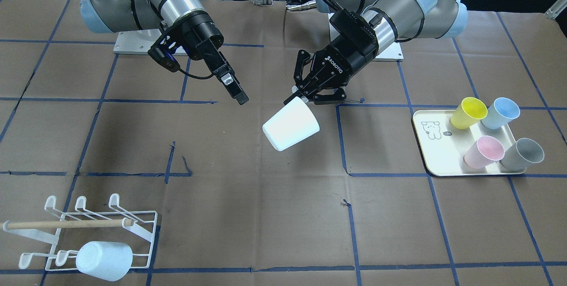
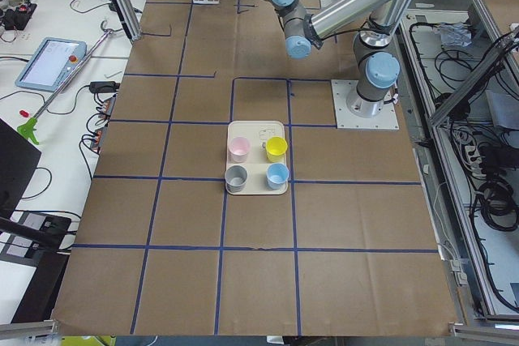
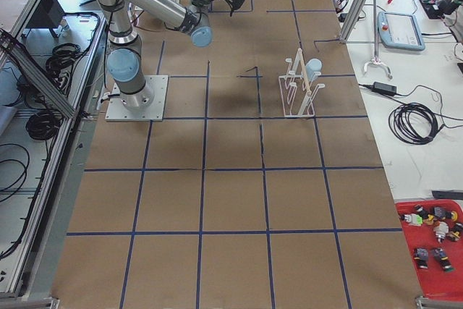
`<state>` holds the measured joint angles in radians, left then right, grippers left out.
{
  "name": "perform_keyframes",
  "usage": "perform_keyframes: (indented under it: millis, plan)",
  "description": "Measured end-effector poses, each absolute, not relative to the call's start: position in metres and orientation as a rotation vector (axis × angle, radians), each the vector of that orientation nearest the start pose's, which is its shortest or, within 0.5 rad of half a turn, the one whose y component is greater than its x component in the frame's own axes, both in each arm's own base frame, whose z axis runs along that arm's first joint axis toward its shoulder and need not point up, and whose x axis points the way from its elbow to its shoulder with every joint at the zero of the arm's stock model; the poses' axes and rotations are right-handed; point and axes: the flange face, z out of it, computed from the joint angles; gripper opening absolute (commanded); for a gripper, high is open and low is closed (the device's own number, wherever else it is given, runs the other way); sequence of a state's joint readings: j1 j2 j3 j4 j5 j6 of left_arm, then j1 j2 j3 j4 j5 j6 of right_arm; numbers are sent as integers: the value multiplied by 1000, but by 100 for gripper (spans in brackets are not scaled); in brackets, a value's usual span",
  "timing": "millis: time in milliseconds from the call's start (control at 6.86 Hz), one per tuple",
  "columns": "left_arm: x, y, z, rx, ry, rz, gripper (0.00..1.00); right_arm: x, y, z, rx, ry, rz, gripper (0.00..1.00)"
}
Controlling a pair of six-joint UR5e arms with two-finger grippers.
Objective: Transfer IKEA cup to right arm and place on rack
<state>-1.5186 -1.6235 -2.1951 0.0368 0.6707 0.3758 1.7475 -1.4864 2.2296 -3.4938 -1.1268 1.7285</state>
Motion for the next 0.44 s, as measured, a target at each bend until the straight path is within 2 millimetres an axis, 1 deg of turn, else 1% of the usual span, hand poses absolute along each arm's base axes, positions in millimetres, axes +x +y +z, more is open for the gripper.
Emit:
perform_keyframes:
  millis: [438]
  plan:
    - [-188, -447, 385, -859, -2030, 1274, 3, 274, -425, 378, 1107, 1597, -397, 99]
